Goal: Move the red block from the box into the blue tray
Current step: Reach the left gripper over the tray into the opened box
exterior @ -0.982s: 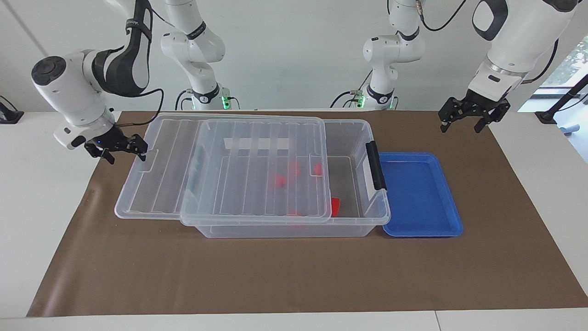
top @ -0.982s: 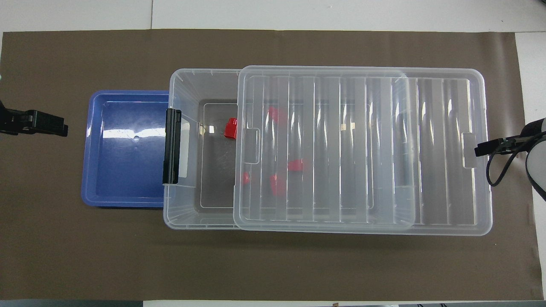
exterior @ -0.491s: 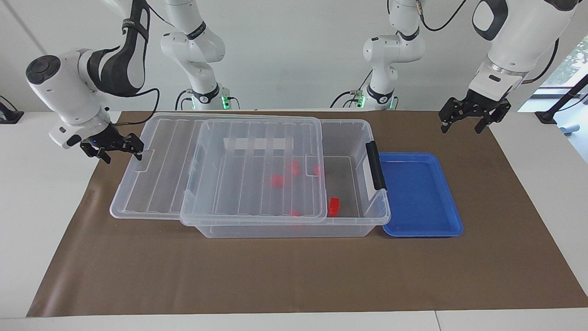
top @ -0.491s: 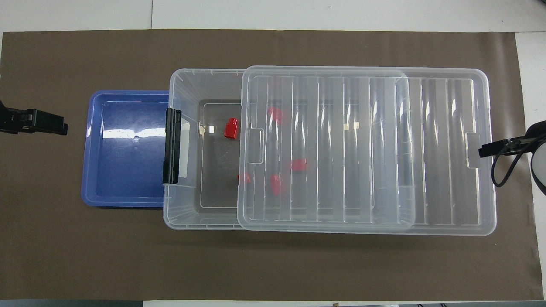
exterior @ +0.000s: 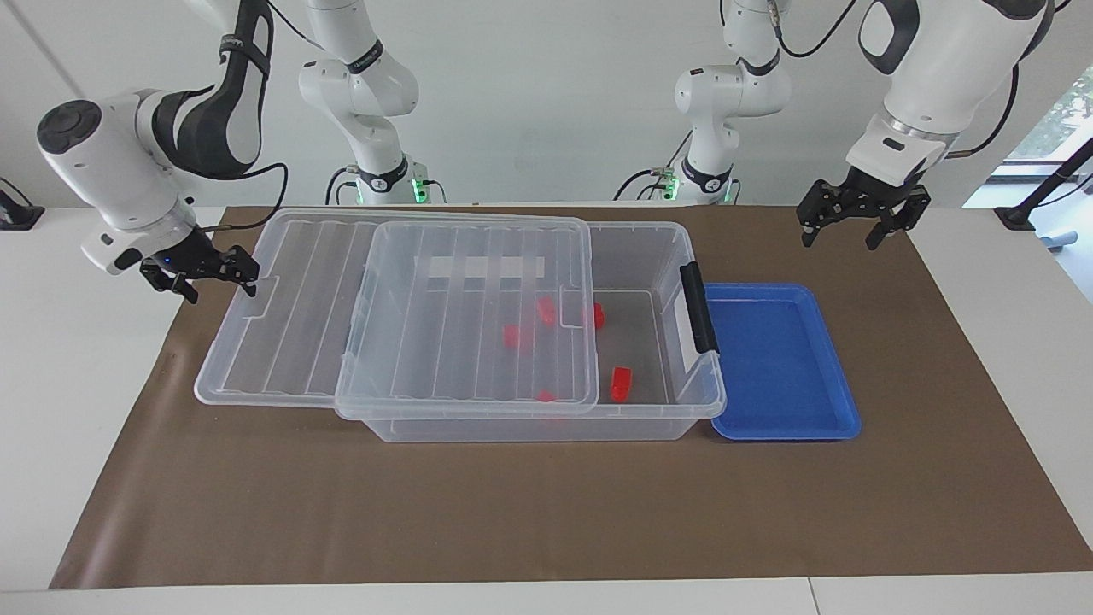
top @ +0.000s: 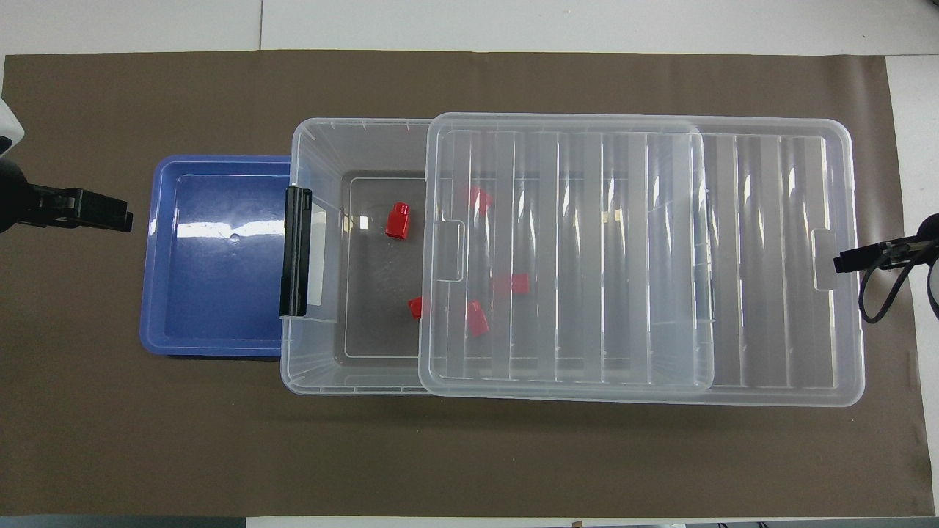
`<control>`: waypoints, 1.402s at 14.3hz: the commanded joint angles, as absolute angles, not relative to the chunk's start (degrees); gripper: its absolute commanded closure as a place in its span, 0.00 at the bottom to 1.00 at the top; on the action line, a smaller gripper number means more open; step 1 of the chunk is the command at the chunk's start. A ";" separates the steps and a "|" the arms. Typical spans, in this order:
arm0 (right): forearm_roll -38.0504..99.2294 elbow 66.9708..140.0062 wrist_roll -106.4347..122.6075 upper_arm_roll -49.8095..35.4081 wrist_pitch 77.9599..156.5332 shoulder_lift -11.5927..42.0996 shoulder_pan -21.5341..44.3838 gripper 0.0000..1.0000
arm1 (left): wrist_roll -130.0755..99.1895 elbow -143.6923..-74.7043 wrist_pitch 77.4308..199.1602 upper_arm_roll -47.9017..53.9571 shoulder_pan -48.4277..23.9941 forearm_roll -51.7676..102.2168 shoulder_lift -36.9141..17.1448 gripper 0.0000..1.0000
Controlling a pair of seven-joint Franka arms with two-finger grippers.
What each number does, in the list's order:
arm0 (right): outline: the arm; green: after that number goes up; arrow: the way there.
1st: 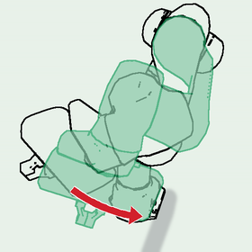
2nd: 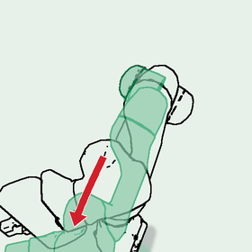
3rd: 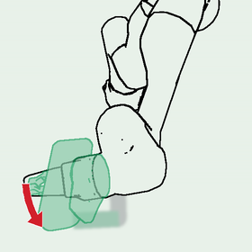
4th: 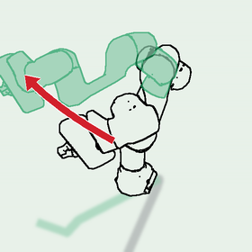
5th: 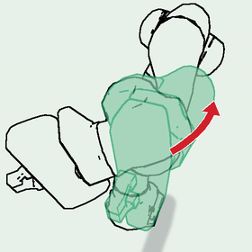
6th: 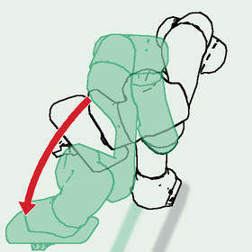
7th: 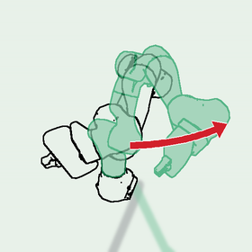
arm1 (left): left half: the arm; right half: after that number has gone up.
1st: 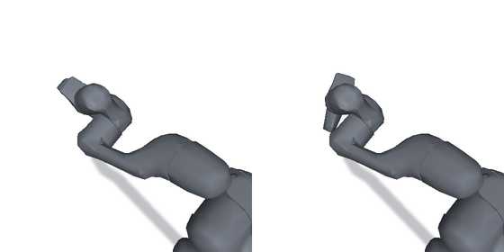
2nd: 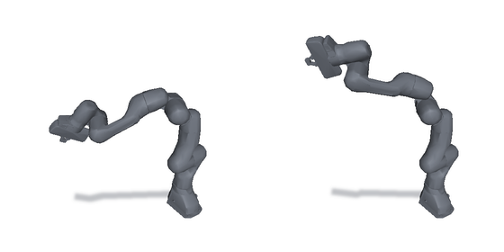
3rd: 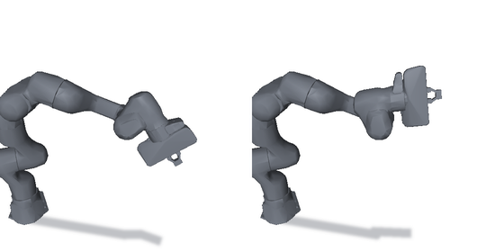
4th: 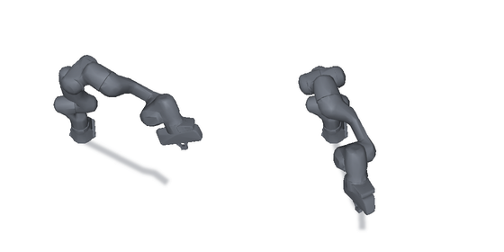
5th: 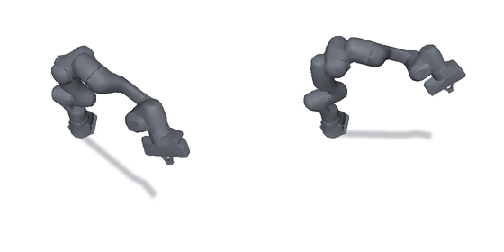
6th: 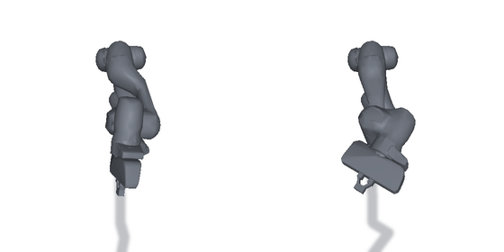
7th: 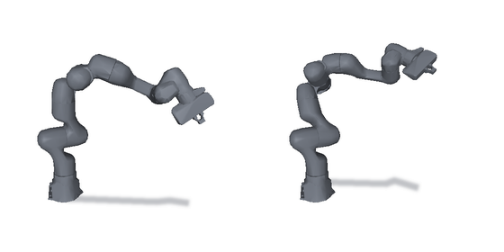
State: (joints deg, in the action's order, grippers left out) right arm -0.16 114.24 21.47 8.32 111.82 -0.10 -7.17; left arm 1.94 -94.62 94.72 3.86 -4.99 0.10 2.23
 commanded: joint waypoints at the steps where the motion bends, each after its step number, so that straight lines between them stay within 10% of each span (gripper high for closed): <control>1: 0.00 115.14 23.64 8.53 112.85 -0.88 -7.91 0.00 | -2.61 -97.81 98.77 3.69 -9.39 -1.05 2.90 0.00; 20: 0.09 110.66 24.35 8.44 110.40 0.26 -8.00 0.00 | -23.73 -101.60 123.21 3.69 -27.60 -4.13 -14.31 0.00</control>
